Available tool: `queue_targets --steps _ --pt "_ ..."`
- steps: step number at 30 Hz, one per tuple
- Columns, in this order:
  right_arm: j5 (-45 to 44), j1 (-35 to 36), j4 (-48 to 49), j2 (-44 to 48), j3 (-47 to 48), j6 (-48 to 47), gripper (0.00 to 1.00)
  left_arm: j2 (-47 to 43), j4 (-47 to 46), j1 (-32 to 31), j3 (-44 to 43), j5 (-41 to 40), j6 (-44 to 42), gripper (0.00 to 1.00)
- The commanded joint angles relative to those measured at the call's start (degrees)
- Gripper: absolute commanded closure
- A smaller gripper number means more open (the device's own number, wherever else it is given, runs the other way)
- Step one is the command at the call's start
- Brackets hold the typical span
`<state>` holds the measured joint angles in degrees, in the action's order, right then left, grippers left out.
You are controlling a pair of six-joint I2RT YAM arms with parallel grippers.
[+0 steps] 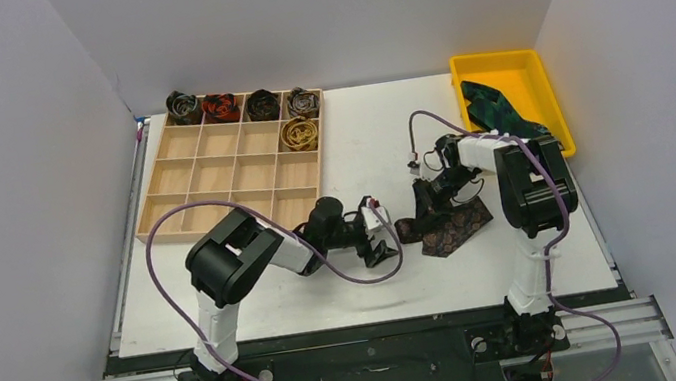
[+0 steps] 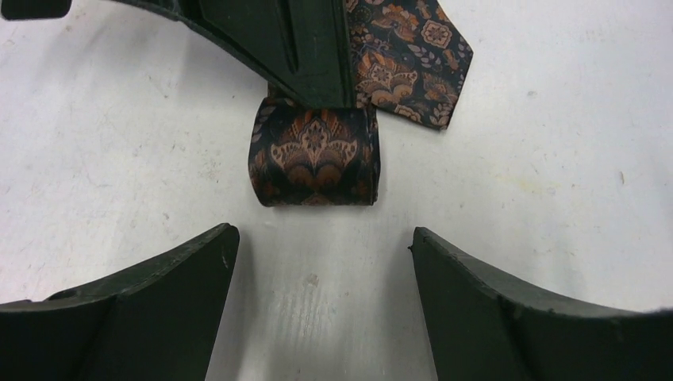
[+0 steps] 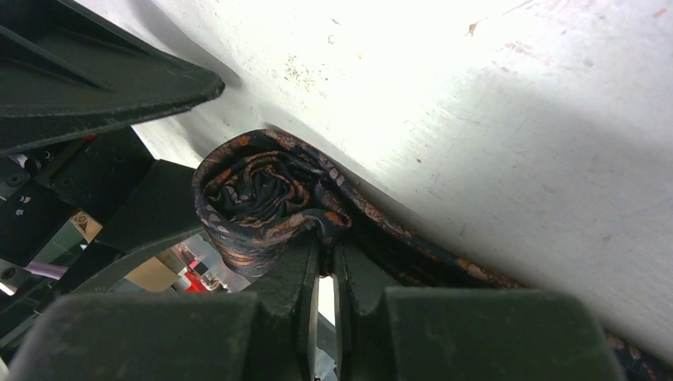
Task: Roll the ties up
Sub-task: Roll the tie at the center of the board.
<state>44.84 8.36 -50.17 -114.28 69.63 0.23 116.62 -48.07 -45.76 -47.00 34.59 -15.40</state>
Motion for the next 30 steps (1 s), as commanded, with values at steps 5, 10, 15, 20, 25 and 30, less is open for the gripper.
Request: queue_targets --steps 5,10,15,20,25,30 --pt "-14.8 1.6 4.7 -4.0 -1.8 -4.0 1.00 6.9 0.4 -2.3 -7.9 -0.2 3.5 0.22" --pt "-11.9 3.8 6.5 -2.6 -2.6 -3.6 1.00 9.1 7.2 -2.7 -12.8 -2.9 2.7 0.44" --pt "-8.5 3.2 6.5 0.6 -3.6 -3.5 1.00 8.2 15.1 -0.9 -10.6 -2.3 0.0 0.82" --pt "-8.9 1.1 2.6 11.3 -3.1 -8.2 0.72 4.2 21.9 2.1 -5.1 -0.3 -3.6 0.93" --pt "-12.7 2.8 -4.6 12.7 -2.3 -12.8 0.76 2.1 26.3 2.3 -2.9 1.0 -8.4 0.94" --pt "-10.7 6.9 -2.6 8.2 -4.2 -8.4 0.83 3.4 27.5 2.5 -5.0 0.8 -9.4 0.94"
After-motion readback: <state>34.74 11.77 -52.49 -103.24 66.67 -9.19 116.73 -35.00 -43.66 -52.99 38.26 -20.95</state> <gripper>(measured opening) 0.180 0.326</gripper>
